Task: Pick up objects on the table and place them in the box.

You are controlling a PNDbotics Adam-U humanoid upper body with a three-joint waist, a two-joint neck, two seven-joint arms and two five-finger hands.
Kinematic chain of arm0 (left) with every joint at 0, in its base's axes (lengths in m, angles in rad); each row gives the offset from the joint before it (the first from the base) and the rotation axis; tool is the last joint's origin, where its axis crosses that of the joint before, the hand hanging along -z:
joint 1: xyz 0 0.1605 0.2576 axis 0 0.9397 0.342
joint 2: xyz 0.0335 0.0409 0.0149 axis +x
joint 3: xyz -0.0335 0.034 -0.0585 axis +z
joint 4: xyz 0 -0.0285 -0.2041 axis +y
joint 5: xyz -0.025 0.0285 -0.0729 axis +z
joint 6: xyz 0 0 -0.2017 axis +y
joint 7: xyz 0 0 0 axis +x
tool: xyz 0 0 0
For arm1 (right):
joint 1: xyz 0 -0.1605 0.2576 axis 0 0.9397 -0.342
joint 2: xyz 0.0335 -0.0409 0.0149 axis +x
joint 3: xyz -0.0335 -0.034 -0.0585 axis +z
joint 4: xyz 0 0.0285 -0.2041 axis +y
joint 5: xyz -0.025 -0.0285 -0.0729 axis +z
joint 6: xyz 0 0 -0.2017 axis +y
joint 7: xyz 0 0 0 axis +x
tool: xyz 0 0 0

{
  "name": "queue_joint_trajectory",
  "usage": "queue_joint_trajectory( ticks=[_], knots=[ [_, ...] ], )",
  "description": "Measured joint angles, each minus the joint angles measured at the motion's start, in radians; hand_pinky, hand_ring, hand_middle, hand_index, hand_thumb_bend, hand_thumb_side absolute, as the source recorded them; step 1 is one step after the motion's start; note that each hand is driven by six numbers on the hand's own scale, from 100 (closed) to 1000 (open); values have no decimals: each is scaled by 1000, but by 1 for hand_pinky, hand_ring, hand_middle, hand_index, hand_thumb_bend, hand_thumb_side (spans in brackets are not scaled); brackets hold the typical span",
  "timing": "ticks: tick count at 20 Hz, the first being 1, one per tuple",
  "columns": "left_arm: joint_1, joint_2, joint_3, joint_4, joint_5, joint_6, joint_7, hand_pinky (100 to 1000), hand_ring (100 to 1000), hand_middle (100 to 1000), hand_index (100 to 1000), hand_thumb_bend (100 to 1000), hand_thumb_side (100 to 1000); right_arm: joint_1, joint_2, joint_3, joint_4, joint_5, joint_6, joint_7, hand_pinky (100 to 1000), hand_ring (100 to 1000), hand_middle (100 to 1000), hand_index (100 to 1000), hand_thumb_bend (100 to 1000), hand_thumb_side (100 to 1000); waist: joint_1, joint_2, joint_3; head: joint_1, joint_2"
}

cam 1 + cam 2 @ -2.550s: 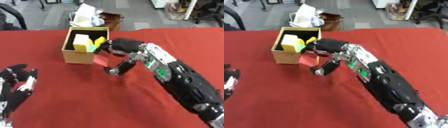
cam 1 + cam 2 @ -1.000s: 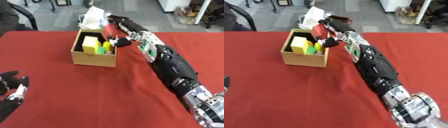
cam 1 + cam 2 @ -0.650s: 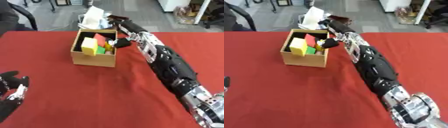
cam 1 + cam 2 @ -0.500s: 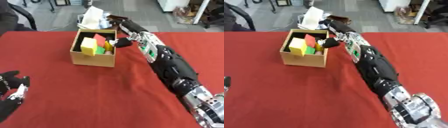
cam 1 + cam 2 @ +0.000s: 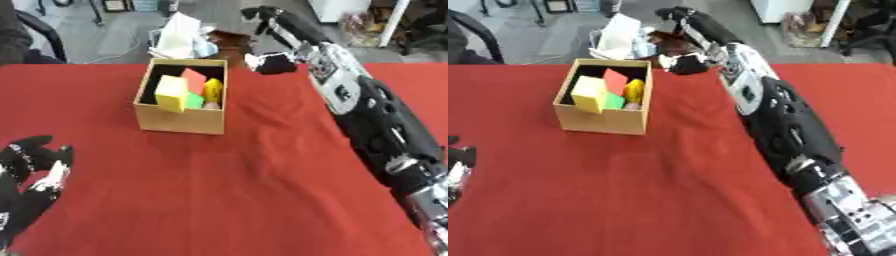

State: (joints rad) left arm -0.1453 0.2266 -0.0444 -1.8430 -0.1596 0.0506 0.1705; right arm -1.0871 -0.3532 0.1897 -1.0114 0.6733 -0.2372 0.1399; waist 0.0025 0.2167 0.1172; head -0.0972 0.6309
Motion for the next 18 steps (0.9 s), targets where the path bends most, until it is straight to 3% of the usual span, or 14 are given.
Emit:
queue_joint_trajectory(
  ticks=[3,5,10,18],
  knots=[
    [1,0,5,0,0,-1,6,629,527,505,720,386,397,31,-14,-7,-55,-48,7,-1,690,698,793,920,100,271,0,0,-41,34,1],
    [1,0,10,1,-1,-1,14,630,530,507,722,386,397,85,-41,-47,-99,-80,-10,-21,683,696,782,908,100,268,0,0,-88,63,2],
    [6,0,19,6,-9,-8,26,633,533,510,724,386,400,223,-48,-134,-236,-166,-30,-100,669,683,753,894,100,278,0,0,-131,117,7],
    [10,-5,21,8,-12,-16,32,632,534,510,723,388,403,444,7,-174,-450,-305,70,-220,650,670,734,883,100,338,0,8,-168,146,10]
  ],
)
